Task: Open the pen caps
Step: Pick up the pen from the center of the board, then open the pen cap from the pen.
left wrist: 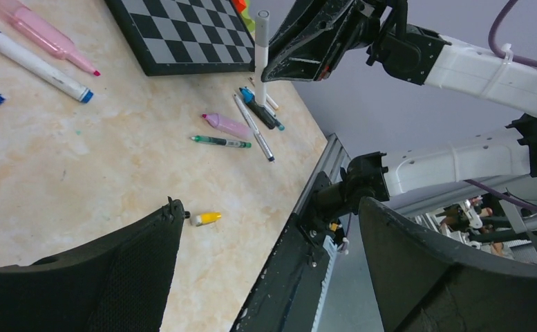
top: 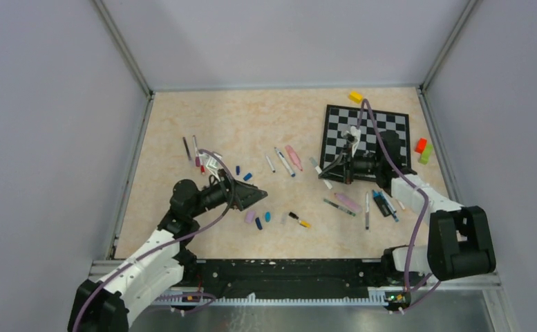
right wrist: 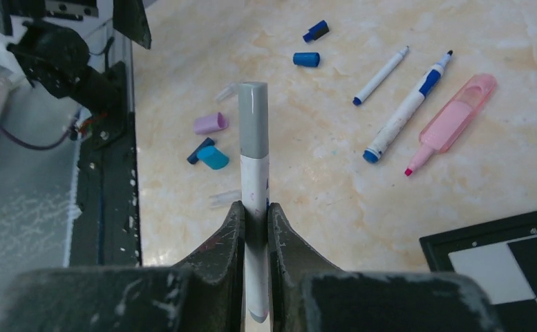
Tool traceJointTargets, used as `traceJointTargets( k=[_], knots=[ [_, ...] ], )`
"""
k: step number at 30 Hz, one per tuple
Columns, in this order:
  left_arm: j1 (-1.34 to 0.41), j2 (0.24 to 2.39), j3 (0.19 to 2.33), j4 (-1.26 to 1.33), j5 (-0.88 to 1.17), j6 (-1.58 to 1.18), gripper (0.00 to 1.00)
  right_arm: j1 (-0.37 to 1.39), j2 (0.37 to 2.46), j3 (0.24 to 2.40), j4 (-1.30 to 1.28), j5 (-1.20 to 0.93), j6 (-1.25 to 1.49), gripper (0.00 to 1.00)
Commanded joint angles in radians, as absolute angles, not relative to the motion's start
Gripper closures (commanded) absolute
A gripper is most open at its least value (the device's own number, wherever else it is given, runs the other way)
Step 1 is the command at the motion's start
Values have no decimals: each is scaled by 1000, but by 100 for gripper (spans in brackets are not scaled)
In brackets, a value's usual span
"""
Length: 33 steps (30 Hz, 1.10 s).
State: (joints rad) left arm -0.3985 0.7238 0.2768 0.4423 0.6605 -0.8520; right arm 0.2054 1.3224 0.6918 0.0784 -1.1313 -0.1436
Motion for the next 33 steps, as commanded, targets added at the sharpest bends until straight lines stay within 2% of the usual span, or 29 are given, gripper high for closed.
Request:
traceJointTargets(
  k=[1,4,13,19,27,33],
  knots=[
    [-488,809,289,627,512,-889,3,161,1286,625,321,-1249,179,100],
    [-548,908,325,679,467,-896,3,163,1315,655,269,-1263,182,100],
    [-693,1147,465,773,301,-845,4,243,1358,637,325,-1280,249,100],
    [-752,1270,542,792,194,-813,18,284,1374,637,331,-1283,256,100],
    [-808,1372,612,815,174,-804,40,287,1380,638,330,-1290,256,100],
    [-820,1399,621,836,167,-803,53,291,1385,638,330,-1289,253,100]
  ],
)
